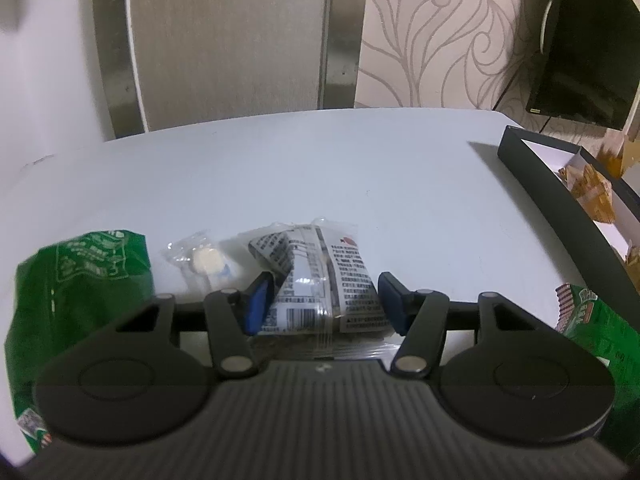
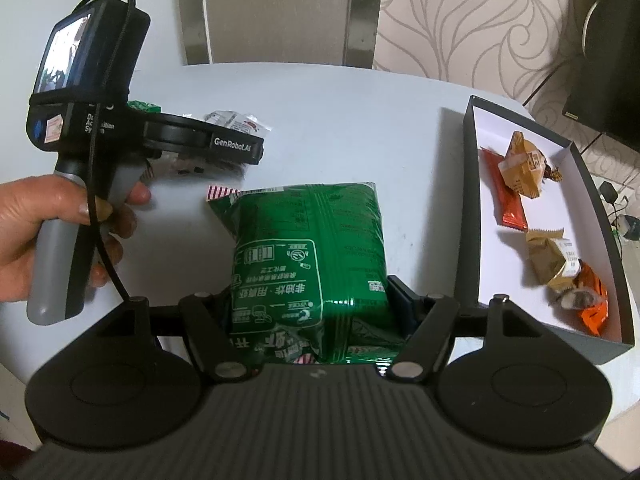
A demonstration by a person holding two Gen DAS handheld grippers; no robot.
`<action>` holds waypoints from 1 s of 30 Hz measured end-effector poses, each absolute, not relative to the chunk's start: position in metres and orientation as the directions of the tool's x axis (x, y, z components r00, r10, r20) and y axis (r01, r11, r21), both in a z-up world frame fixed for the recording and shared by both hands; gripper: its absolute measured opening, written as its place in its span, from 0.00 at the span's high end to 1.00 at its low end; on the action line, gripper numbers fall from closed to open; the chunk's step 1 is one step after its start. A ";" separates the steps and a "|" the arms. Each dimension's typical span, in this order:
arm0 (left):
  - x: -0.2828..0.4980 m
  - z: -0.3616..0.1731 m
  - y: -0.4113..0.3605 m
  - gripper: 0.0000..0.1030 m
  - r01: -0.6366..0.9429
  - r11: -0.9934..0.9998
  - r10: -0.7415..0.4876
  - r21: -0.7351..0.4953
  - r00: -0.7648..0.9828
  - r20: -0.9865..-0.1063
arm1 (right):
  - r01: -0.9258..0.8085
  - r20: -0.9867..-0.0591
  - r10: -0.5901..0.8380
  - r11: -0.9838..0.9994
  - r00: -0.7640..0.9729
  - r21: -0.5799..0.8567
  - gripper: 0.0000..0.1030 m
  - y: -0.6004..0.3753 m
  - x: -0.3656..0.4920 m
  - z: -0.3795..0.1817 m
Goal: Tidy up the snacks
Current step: 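Lift green bag with right gripper while left gripper lifts clear packet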
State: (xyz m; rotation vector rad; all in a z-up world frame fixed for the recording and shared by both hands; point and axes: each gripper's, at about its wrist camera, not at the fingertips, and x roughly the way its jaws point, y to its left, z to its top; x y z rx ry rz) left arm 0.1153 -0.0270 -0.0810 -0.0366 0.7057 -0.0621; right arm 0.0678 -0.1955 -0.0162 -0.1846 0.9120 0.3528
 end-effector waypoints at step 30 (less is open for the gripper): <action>0.126 -0.063 -0.027 0.42 0.076 0.995 -0.098 -0.061 0.784 -0.613 | -0.339 -0.769 0.222 0.941 0.600 0.007 0.27 -0.198 0.071 -0.013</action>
